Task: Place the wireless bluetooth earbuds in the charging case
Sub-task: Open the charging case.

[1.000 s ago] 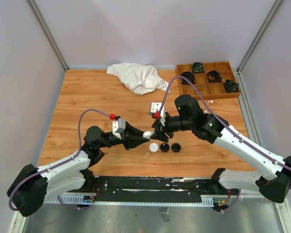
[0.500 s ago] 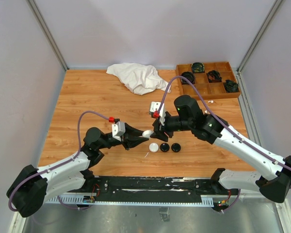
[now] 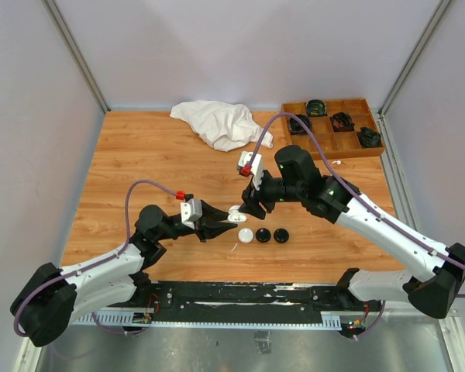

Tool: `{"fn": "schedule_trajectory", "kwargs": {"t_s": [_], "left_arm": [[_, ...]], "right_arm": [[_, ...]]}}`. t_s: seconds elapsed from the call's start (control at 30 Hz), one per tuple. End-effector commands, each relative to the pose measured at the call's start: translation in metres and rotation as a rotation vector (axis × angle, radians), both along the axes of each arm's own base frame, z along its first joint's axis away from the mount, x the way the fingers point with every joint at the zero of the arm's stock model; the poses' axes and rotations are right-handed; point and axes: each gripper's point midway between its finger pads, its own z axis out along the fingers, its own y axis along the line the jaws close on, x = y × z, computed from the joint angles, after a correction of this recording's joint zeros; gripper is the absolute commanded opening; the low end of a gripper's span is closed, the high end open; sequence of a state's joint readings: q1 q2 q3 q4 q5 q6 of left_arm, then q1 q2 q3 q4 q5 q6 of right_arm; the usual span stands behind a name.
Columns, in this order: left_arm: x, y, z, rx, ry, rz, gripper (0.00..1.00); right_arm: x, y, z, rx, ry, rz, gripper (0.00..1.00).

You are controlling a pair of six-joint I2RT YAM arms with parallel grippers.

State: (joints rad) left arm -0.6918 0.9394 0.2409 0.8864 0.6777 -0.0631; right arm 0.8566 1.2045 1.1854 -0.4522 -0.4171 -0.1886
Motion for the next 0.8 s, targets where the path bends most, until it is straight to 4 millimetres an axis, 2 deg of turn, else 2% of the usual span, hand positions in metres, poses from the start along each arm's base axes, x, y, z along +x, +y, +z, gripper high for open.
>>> {"fn": "schedule_trajectory", "kwargs": {"t_s": [0.0, 0.23, 0.4, 0.53, 0.77], "left_arm": [[-0.017, -0.003, 0.011, -0.026, -0.073, -0.074, 0.0], [-0.011, -0.002, 0.009, -0.036, -0.052, -0.033, 0.0], [0.0, 0.003, 0.005, -0.095, -0.008, 0.046, 0.0], [0.009, 0.006, -0.001, -0.118, 0.018, 0.087, 0.0], [0.028, 0.023, -0.001, -0.165, 0.012, 0.15, 0.0]], "right_arm": [[0.026, -0.001, 0.017, 0.027, -0.038, -0.096, 0.56], [0.035, -0.005, 0.009, 0.005, 0.0, -0.144, 0.6], [0.047, -0.022, 0.01, 0.011, 0.029, -0.227, 0.66], [0.068, -0.048, 0.005, -0.002, 0.049, -0.363, 0.71], [0.121, -0.114, -0.035, -0.094, 0.125, -0.696, 0.72]]}}
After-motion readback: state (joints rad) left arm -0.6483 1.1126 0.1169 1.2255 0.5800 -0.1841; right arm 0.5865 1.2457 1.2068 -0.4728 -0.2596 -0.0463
